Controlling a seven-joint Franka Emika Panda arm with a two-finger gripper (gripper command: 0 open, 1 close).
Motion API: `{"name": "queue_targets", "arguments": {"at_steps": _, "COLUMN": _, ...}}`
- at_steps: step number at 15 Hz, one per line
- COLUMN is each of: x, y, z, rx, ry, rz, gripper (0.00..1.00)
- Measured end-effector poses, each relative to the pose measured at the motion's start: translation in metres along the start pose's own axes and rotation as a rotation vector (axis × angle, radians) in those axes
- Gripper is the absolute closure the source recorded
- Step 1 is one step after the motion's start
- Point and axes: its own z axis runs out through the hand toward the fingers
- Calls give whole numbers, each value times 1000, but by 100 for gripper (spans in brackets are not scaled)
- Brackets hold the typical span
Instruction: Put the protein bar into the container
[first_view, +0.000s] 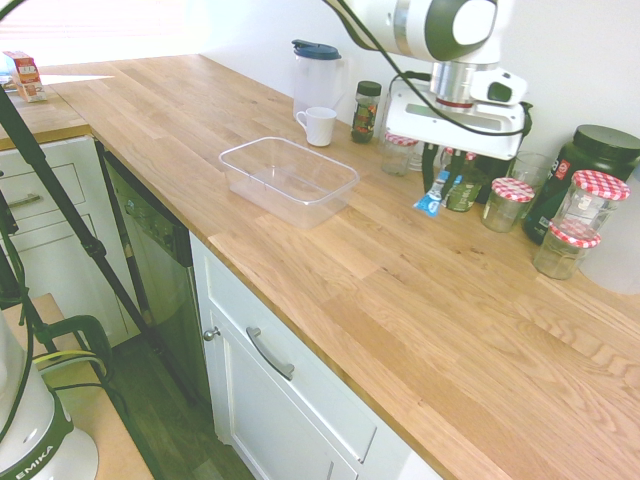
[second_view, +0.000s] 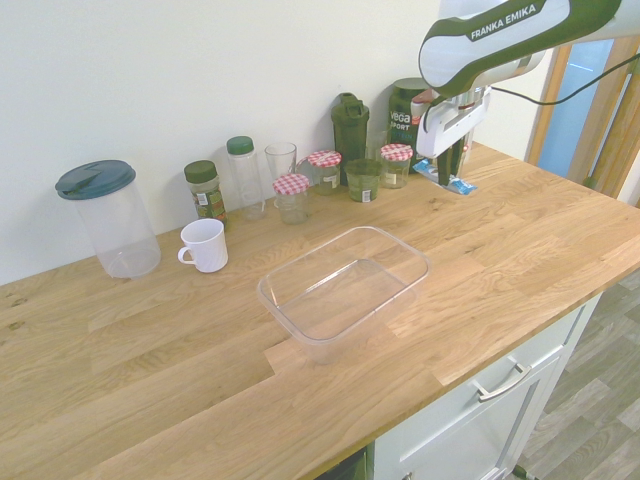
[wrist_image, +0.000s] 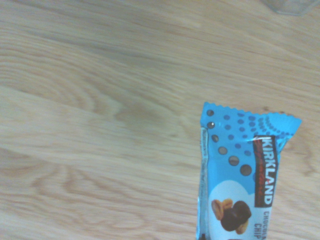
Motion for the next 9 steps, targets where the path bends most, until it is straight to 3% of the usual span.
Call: {"name": "queue_targets", "arguments": {"at_steps": 9, "x": -126, "y": -117, "z": -26, "rx": -9, "ry": 37, "rz": -39, "gripper": 100}}
